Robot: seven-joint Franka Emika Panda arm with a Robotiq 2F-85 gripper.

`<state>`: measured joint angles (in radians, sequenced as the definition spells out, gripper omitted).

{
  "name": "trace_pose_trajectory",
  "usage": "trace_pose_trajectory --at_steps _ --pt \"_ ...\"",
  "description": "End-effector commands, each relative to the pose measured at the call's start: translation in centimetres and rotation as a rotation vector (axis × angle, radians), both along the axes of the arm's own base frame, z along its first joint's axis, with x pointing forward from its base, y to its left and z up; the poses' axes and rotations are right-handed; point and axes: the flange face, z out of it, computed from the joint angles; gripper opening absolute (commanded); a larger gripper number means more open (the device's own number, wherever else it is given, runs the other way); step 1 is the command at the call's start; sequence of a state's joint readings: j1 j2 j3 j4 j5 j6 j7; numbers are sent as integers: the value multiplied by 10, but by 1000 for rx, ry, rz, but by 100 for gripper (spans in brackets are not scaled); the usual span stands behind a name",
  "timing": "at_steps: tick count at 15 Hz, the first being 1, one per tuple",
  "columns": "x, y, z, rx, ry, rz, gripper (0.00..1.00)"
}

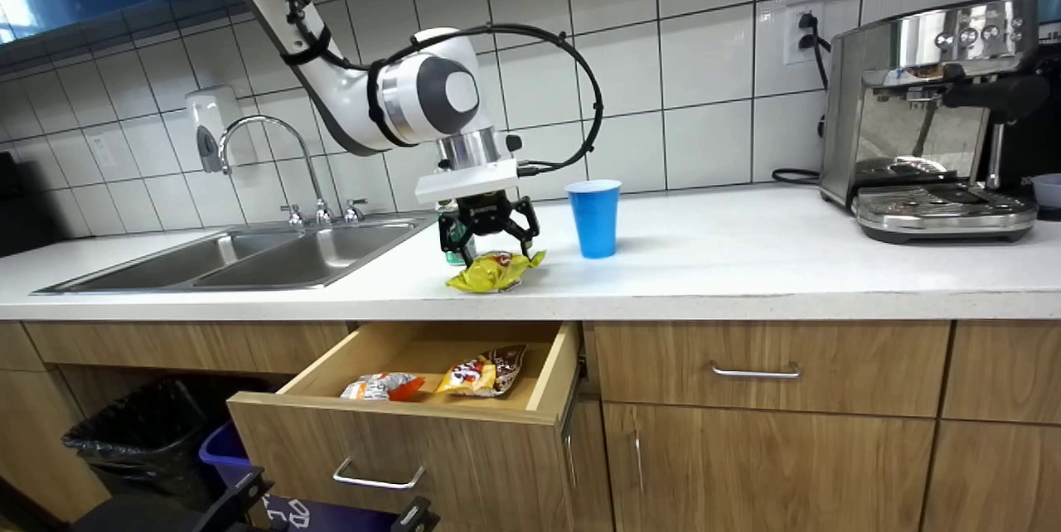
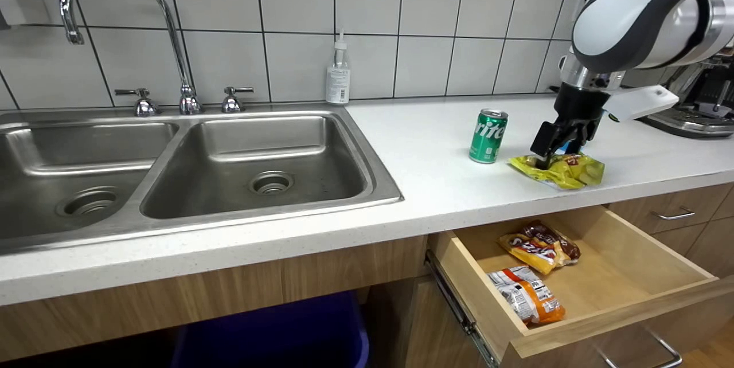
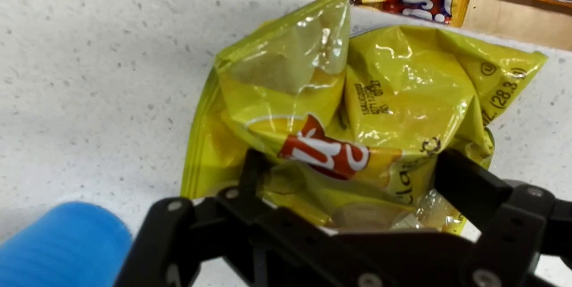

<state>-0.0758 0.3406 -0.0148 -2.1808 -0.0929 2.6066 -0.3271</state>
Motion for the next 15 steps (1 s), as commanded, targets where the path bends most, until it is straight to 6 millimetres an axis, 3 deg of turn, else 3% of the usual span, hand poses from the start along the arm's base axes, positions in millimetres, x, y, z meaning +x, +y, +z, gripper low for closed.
trace_pose_trajectory --at_steps 1,9,15 --pt "-28 -3 3 -17 9 1 100" --pt "-72 -19 9 -41 46 51 100" --pt "-116 -9 7 -54 78 81 100"
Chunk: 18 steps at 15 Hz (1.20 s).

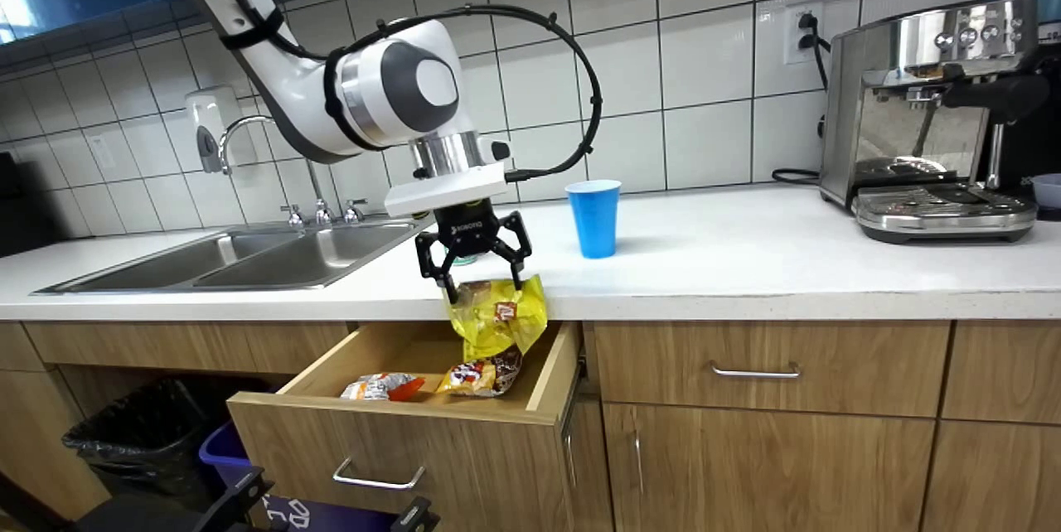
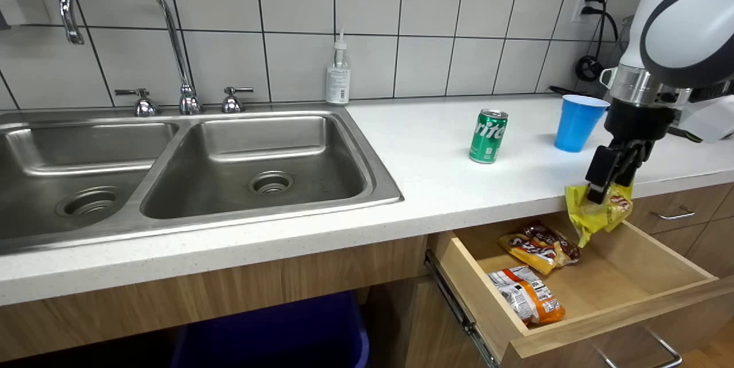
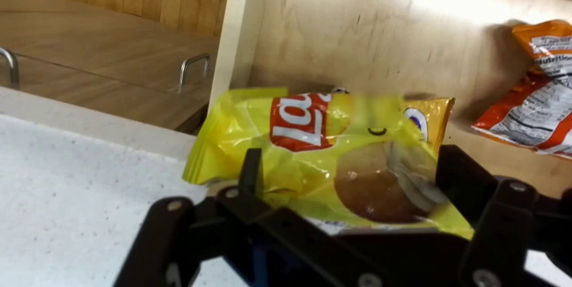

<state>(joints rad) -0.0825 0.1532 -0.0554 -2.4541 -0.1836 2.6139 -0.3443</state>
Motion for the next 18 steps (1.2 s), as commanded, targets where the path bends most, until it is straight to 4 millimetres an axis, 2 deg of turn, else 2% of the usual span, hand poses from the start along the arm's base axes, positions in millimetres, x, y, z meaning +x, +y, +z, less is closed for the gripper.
trace_pose_trajectory --at_steps 1,4,8,18 --pt "-35 7 9 -10 -4 42 100" --pt "-54 14 12 -7 -6 52 100" --pt "-69 18 22 2 -24 49 100" --pt "-88 21 55 65 -31 -28 100"
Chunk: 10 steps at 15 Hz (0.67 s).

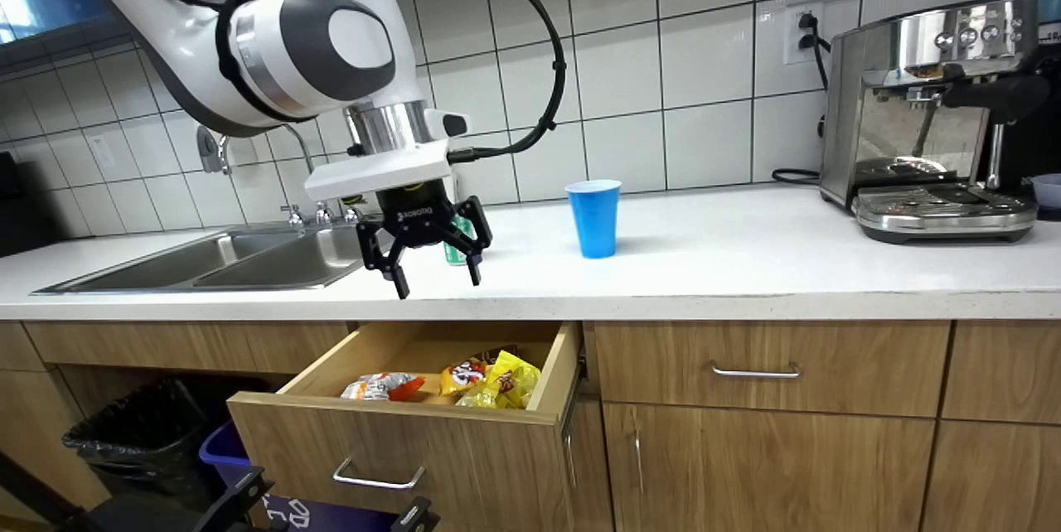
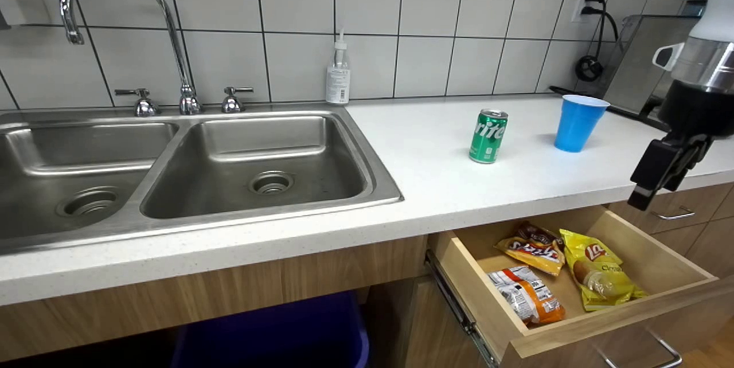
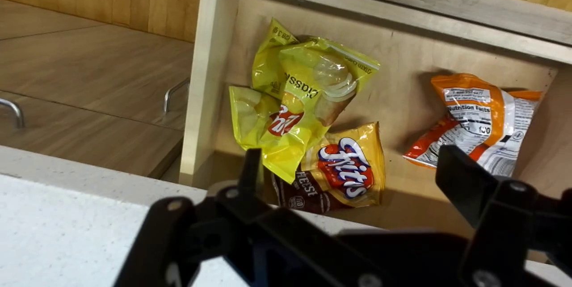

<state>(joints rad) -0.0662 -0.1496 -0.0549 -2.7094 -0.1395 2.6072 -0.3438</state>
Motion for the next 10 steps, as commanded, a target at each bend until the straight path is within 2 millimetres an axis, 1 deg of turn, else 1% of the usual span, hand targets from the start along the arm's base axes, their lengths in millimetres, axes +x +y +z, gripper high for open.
trace_pose_trajectory --at_steps 1,5,9,10 --pt "-14 5 16 55 32 -1 100" --pt "-22 6 23 132 112 24 100" --pt "-29 1 27 137 172 38 100" --pt "-25 3 17 120 158 13 100"
